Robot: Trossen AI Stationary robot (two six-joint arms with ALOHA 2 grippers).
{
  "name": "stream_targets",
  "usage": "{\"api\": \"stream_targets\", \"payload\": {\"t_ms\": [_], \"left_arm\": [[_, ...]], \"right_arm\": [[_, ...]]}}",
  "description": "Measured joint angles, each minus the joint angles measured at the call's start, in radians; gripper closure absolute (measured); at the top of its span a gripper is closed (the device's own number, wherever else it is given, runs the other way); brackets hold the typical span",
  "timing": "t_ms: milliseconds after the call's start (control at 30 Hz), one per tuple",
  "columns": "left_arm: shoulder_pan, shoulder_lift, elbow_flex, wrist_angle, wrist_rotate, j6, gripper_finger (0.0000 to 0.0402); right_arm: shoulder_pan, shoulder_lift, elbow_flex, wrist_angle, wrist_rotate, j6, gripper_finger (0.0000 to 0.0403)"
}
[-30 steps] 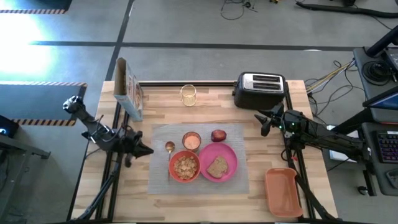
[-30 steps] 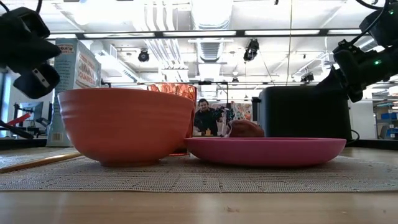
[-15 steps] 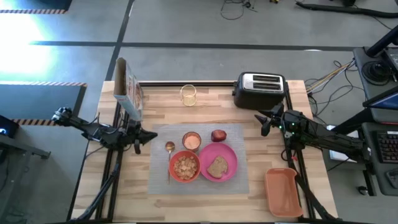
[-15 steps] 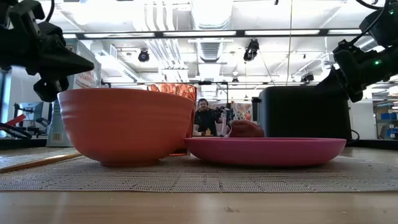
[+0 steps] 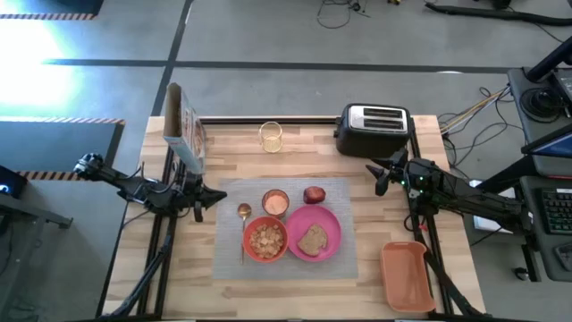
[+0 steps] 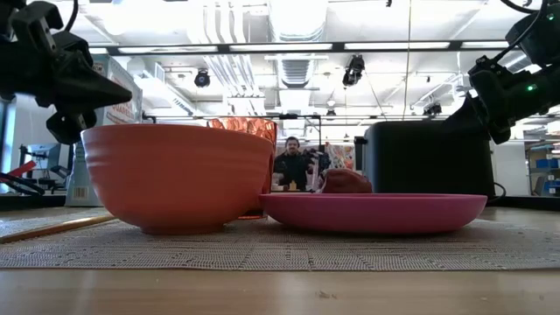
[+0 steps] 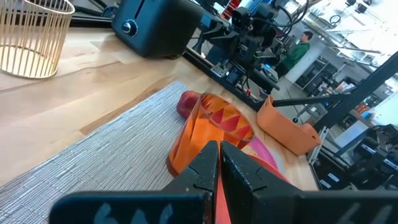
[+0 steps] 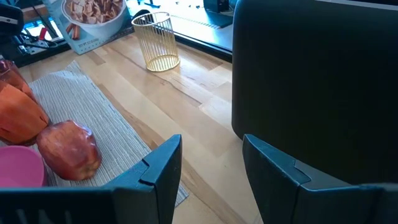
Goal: Arrange a breakfast setting
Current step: Return to Home Position
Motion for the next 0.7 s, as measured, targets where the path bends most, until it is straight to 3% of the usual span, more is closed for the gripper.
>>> {"api": "stream_targets", "payload": {"t_ms": [700], "left_arm": [[0.0, 0.0, 0.002, 0.007, 0.0, 0.0, 0.0402]], "right_arm": [[0.0, 0.0, 0.0, 0.0, 0.0, 0.0, 0.0243]]}}
